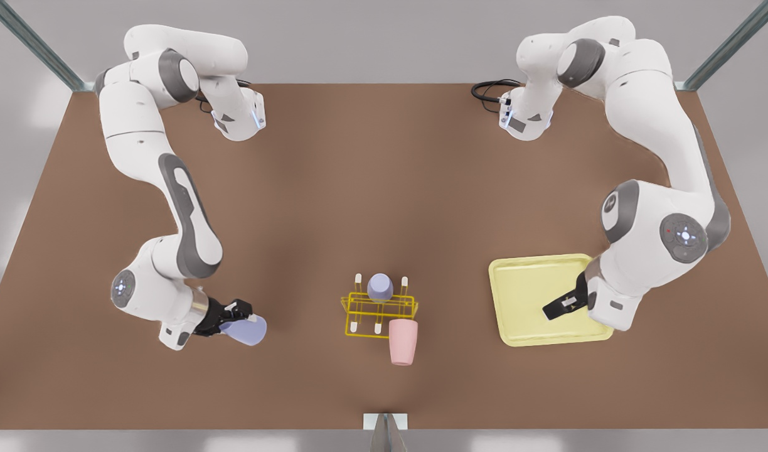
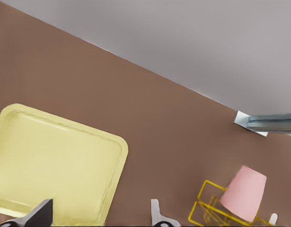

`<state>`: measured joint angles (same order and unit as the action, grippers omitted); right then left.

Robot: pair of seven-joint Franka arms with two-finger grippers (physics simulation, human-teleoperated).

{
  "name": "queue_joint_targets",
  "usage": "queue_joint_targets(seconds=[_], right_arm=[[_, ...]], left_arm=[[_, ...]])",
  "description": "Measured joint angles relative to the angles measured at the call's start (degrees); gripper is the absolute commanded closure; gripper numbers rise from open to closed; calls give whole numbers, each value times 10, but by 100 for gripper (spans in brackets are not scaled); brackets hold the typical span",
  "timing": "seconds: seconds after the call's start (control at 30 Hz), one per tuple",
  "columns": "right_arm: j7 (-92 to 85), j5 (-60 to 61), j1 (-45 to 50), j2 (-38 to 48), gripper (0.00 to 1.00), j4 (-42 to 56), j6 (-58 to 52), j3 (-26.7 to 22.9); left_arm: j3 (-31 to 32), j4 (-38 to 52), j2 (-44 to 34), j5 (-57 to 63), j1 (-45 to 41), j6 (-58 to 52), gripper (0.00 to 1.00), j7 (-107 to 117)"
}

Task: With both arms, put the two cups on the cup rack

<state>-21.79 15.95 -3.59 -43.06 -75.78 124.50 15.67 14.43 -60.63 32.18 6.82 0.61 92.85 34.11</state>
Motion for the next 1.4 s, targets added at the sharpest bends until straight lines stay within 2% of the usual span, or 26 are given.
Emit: queue_joint_targets(seconds=[0.03,0.07,0.17,0.43,1.03,1.07,1.4], right_arm=[[4,15,11,-1,16,8,0,0],[8,32,22,-3,16,13,1,-1],[19,80,60,-17,16,30,13,-4],[48,170,97,-56,16,76,61,-3],[88,233,153,-78,15,78,103,6],[89,233,156,-78,0,77,104,6],[100,235,166,-83,0,89,108,2]], left_arm=[[-68,-163,-112,-9,-38,-8,0,-20],[-105,-245,-162,-19,-63,-18,0,-38],[-139,-320,-199,-42,-74,-42,0,-88],[-128,-330,-207,-69,-65,-69,0,-187],[-121,-329,-211,-75,-68,-78,0,-298],[-120,-329,-210,-75,-68,-78,0,-301],[-100,-307,-205,-73,-67,-81,0,-310]])
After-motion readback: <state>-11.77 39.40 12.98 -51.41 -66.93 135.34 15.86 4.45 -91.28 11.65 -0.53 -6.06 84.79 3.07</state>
